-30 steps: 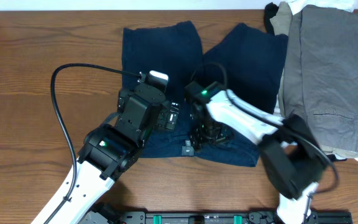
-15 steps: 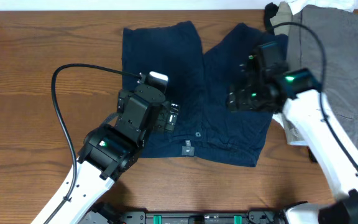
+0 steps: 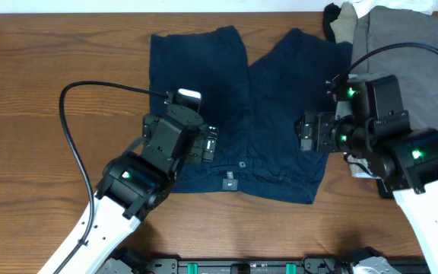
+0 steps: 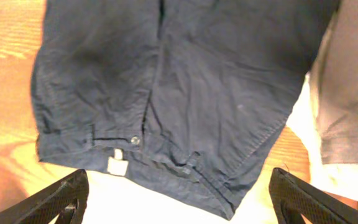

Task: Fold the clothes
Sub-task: 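Grasp the shorts' waistband edges with both grippers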

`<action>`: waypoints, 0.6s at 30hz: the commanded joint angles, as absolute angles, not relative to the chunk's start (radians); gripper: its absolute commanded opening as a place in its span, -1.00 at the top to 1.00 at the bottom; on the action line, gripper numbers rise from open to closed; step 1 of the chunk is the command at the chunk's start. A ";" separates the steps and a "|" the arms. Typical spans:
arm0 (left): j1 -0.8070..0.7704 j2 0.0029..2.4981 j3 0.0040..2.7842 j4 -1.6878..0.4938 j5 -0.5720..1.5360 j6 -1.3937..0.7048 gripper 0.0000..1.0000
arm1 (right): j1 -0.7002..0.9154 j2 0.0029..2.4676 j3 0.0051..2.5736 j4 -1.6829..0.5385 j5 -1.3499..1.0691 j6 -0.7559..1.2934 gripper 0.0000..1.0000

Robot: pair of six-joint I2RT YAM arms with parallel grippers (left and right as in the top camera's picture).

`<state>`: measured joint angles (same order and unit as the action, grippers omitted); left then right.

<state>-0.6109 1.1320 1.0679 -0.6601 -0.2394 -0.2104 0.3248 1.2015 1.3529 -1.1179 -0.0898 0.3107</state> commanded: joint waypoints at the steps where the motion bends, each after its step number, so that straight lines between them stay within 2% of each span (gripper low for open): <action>1: -0.596 1.180 1.090 -0.693 -0.248 -0.297 -0.96 | 0.368 1.213 1.359 -1.118 -0.078 0.318 -0.82; 8: -0.509 1.296 1.090 -0.840 -0.247 -0.451 -0.96 | 0.467 1.266 1.359 -1.098 -0.054 0.318 -0.81; 14: -0.395 1.343 1.084 -0.865 -0.239 -0.442 -0.96 | 0.525 1.343 1.359 -1.067 0.011 0.321 -0.83; 18: -0.294 1.396 1.083 -0.817 -0.102 -0.337 -0.96 | 0.526 1.411 1.359 -1.037 0.012 0.313 -0.83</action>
<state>-0.3511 1.3560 1.0752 -0.8364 -0.2008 -0.4019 0.5194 1.3716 1.3529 -1.0466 -0.0177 0.3107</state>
